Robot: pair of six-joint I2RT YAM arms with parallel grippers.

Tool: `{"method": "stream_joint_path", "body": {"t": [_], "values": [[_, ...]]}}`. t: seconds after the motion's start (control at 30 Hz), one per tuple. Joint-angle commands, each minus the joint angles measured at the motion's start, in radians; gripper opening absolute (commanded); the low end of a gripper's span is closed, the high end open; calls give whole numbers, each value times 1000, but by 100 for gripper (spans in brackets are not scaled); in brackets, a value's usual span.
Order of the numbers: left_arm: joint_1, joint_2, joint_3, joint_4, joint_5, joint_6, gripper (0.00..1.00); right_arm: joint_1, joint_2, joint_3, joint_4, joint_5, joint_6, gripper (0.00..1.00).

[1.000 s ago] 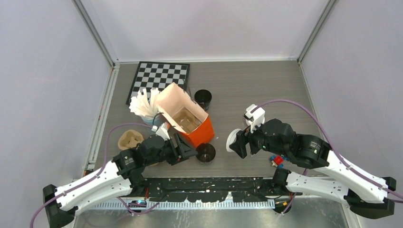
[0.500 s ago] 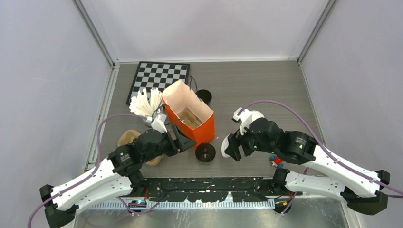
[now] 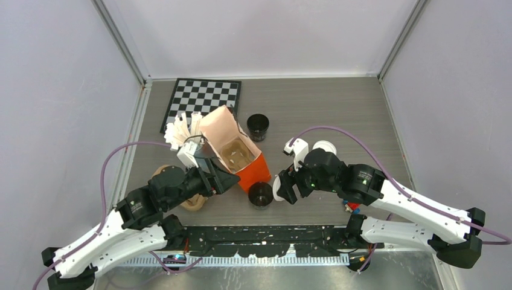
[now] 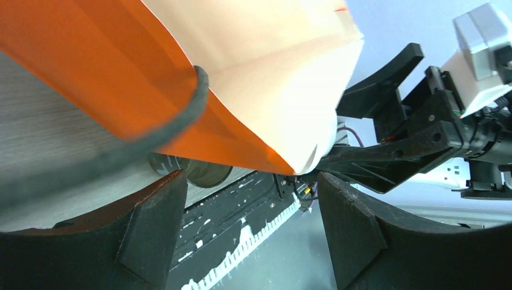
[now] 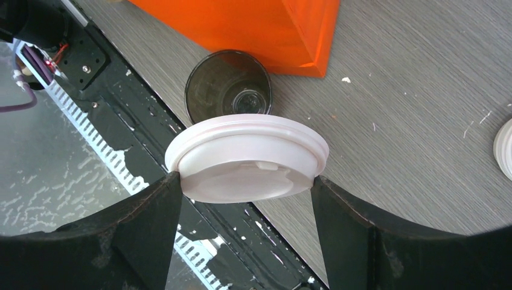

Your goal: Pack the takeout coffee

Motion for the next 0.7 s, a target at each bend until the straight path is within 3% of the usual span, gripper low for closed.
{"method": "stream_joint_path", "body": {"t": [0.0, 0.37, 0.67], "values": [[-4, 30, 76, 41, -10, 120, 81, 3, 1, 9, 77, -5, 18, 71], [-2, 236, 263, 55, 29, 226, 78, 3, -1, 14, 81, 18, -2, 71], [0, 178, 311, -137, -11, 172, 71, 3, 9, -4, 89, 11, -9, 71]]}}
